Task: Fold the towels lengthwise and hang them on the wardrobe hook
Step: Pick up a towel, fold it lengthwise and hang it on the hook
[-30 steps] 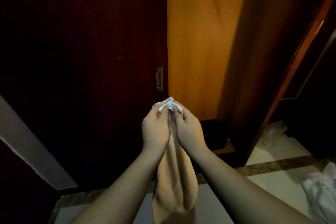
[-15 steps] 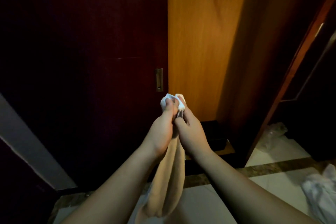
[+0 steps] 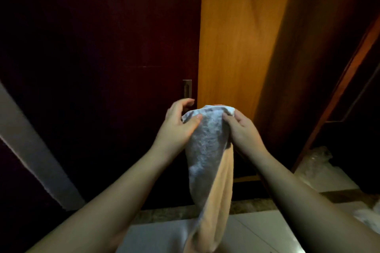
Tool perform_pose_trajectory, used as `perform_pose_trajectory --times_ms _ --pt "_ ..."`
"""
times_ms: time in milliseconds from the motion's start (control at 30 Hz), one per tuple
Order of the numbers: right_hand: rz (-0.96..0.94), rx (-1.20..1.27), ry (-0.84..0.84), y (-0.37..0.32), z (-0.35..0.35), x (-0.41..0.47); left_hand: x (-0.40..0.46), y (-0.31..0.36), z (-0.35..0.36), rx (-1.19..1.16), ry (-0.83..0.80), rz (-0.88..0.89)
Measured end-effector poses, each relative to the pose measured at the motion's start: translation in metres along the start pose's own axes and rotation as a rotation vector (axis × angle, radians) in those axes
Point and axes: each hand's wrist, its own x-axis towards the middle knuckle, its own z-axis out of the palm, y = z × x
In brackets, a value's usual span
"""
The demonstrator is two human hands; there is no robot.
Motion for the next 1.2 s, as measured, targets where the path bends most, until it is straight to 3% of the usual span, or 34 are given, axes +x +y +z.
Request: perform_pose_trajectory --times_ms 167,333,433,600,733,833,1033,1200 --pt "0.040 -0.012 -0.113 -0.010 -0.021 0.011 0.034 0.002 -0.024 0.320 -0.300 0.119" --pt "0.030 -0.005 -0.121 -0.014 -0.033 0.016 0.034 0.008 -0.024 0.349 -0.543 0.082" --pt "0.037 -0.007 -0.096 -0.015 -0.037 0.017 0.028 0.006 -0.016 0.494 -0.399 0.257" --pt "0.041 0.057 -0.057 -0.017 -0.042 0.020 0.015 0.011 -0.002 0.393 -0.308 0.397" --pt "0.038 0.123 -0.032 -0.018 -0.047 0.025 0.017 0.010 -0.002 0.407 -0.454 0.426" --pt "0.030 0.084 0.007 -0.019 -0.056 0.030 0.017 0.005 -0.011 0.595 -0.618 0.356" --pt "0.045 -0.156 0.017 -0.003 -0.078 0.034 0.041 0.010 -0.058 0.795 -0.327 0.846" --pt "0.002 -0.086 0.010 -0.012 -0.084 0.035 0.049 0.043 -0.070 1.025 -0.102 0.997"
